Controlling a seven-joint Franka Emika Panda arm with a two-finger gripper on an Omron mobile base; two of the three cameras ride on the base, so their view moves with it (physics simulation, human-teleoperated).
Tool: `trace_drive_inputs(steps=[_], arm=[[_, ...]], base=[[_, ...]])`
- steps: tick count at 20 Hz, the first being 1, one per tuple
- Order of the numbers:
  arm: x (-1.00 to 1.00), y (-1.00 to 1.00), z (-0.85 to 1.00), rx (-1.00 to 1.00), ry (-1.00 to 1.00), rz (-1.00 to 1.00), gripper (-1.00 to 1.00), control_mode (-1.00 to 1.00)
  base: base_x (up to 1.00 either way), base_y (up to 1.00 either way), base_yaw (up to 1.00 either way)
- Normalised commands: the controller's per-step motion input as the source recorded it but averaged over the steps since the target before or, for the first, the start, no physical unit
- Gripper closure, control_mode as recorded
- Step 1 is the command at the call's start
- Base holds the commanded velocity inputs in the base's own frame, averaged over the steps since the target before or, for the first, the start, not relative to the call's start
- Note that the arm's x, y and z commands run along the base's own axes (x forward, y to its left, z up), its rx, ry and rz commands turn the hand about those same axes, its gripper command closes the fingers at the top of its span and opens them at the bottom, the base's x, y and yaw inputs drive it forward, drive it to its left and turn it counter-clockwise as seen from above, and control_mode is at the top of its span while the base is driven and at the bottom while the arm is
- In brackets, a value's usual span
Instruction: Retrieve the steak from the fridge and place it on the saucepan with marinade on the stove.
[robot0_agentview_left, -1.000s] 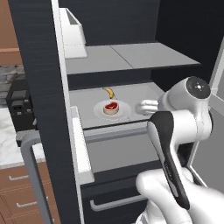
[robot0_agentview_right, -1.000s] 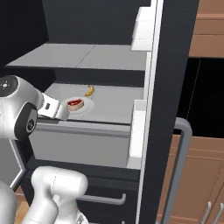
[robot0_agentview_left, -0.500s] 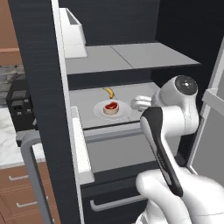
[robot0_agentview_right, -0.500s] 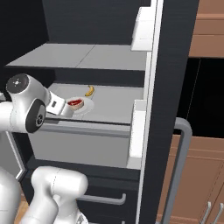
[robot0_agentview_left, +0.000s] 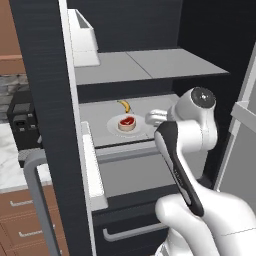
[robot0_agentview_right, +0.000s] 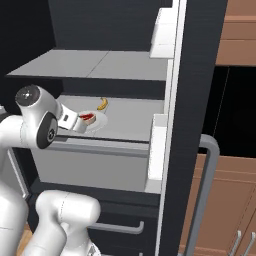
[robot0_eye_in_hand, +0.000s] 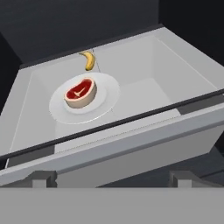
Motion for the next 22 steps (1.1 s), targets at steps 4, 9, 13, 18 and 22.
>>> trace_drive_inputs(steps=[4, 9, 13, 18, 22], arm=[[0.29, 0.15, -0.15, 0.0, 0.0, 0.0, -1.0, -1.0], [0.28, 0.08, -0.07, 0.0, 0.0, 0.0, -1.0, -1.0], [0.22, 0.0, -0.01, 0.0, 0.0, 0.0, -1.0, -1.0], [0.13, 0.0, 0.0, 0.0, 0.04, 0.04, -1.0, -1.0], [0.09, 0.0, 0.0, 0.0, 0.05, 0.09, -1.0, -1.0]], base=[[0.0, 0.0, 0.0], [0.0, 0.0, 0.0], [0.0, 0.0, 0.0], [0.0, 0.0, 0.0], [0.0, 0.0, 0.0]])
